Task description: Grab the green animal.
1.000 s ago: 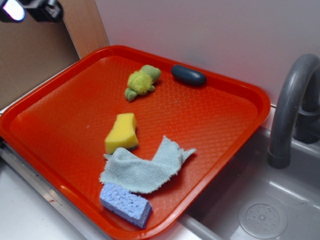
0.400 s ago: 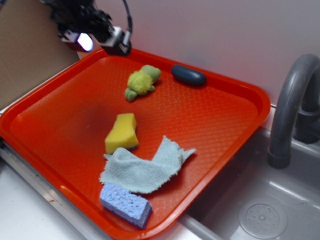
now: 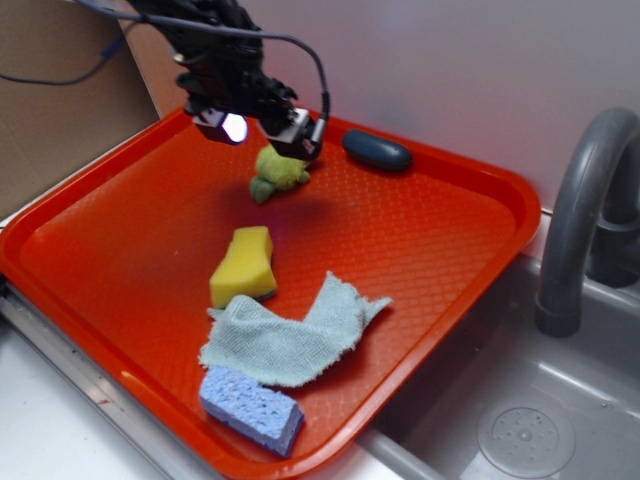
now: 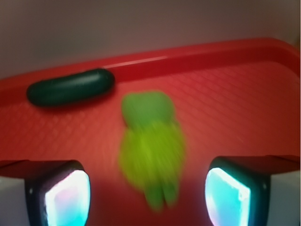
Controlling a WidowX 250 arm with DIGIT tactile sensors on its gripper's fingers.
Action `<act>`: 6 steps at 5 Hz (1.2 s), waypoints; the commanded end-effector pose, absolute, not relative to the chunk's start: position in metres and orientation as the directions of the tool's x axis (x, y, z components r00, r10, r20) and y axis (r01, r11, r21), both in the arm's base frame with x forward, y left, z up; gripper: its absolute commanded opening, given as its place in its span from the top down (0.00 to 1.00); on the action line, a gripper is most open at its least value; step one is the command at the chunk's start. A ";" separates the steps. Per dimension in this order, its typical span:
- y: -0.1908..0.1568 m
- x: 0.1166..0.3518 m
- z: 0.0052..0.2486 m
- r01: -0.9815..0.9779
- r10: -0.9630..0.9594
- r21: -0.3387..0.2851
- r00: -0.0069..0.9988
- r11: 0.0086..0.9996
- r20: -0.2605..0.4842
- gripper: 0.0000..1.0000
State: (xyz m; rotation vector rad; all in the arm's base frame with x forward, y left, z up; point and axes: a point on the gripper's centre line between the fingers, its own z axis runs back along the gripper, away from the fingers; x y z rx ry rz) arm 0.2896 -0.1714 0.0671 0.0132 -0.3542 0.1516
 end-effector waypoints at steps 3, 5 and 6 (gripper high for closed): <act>-0.152 0.358 0.014 -0.026 0.046 -0.078 0.966 0.997 0.254 1.00; -0.155 0.325 0.063 -0.051 0.061 -0.051 0.972 0.997 0.225 1.00; -0.164 0.289 0.114 -0.041 0.057 -0.081 0.977 0.996 0.206 1.00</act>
